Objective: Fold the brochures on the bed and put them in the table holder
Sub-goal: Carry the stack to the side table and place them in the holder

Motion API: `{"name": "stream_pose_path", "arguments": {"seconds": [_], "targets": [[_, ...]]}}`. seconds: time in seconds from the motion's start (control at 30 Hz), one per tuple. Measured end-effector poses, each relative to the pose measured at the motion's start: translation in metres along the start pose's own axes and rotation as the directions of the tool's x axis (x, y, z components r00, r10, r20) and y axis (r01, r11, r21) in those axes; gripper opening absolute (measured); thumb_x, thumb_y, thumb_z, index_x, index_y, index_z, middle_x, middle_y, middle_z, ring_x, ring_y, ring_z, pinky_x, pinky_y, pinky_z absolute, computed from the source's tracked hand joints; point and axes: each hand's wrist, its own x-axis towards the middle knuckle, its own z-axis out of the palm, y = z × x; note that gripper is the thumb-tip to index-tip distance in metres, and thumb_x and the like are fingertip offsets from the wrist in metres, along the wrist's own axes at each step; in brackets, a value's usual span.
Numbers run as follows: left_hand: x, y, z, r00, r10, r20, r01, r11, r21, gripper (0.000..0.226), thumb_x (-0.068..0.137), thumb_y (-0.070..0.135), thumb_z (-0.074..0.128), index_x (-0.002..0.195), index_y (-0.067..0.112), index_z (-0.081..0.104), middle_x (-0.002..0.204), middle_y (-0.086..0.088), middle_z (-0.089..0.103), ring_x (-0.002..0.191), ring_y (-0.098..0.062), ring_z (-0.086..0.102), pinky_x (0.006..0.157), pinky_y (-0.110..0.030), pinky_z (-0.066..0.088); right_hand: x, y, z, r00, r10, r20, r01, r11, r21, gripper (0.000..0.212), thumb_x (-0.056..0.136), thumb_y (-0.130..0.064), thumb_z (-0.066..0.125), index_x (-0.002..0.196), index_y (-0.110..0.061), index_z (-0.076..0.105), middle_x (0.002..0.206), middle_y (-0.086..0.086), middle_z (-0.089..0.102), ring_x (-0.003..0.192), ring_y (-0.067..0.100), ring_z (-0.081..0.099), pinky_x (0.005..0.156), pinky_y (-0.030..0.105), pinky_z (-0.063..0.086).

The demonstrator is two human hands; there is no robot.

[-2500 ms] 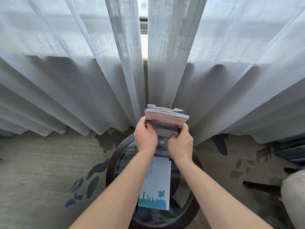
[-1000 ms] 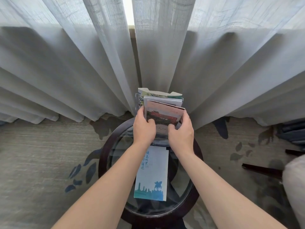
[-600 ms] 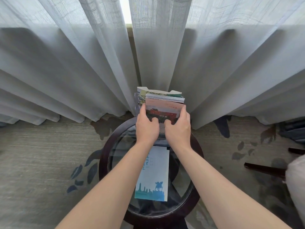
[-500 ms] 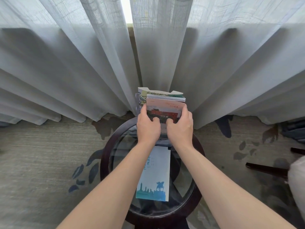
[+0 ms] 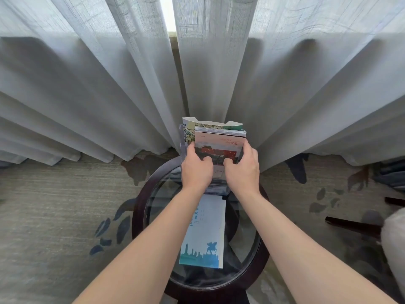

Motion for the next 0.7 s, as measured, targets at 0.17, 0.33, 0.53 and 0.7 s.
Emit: {"name": "stream_pose_path", "arguments": {"seconds": [0.17,0.33,0.53,0.7], "targets": [[0.001,0.000,0.003,1.000,0.011,-0.009,-0.011,1.000,0.017,0.058,0.089,0.017,0.052,0.143,0.030,0.038,0.132,0.002,0.060,0.119,-0.025,0.055,0.098,-0.039,0.045,0.003,0.002,-0.001,1.000,-0.014,0.004,0.015,1.000,-0.014,0.063,0.086,-0.016,0.062,0.143,-0.030,0.041,0.133,-0.003,0.046,0.125,0.017,0.046,0.105,0.044,0.045],[0.001,-0.012,0.002,0.998,0.036,-0.052,-0.037,0.999,-0.020,0.056,0.089,0.015,0.056,0.142,0.025,0.041,0.137,0.002,0.052,0.128,-0.021,0.048,0.106,-0.043,0.043,-0.003,0.014,0.005,0.997,0.068,0.045,-0.066,0.996,-0.062,0.075,0.089,-0.025,0.064,0.153,-0.023,0.026,0.146,0.002,0.041,0.133,0.023,0.043,0.107,0.049,0.044],[-0.006,-0.055,-0.004,0.963,0.032,-0.267,-0.043,0.998,-0.034,0.045,0.090,0.012,0.058,0.133,0.017,0.046,0.133,0.000,0.046,0.126,-0.018,0.042,0.103,-0.038,0.041,-0.032,0.057,0.016,0.979,0.197,0.044,-0.189,0.972,-0.137,0.072,0.091,-0.026,0.063,0.153,-0.016,0.028,0.151,0.006,0.039,0.137,0.026,0.040,0.109,0.046,0.040],[-0.012,-0.119,-0.005,0.957,-0.242,-0.162,0.249,0.968,0.021,0.045,0.093,0.019,0.056,0.136,0.013,0.046,0.137,-0.007,0.046,0.128,-0.027,0.045,0.108,-0.045,0.038,-0.064,0.107,0.033,0.901,0.405,0.156,-0.371,0.905,-0.210,0.067,0.092,-0.024,0.062,0.151,-0.011,0.035,0.149,0.009,0.046,0.134,0.029,0.046,0.109,0.044,0.040]]}}
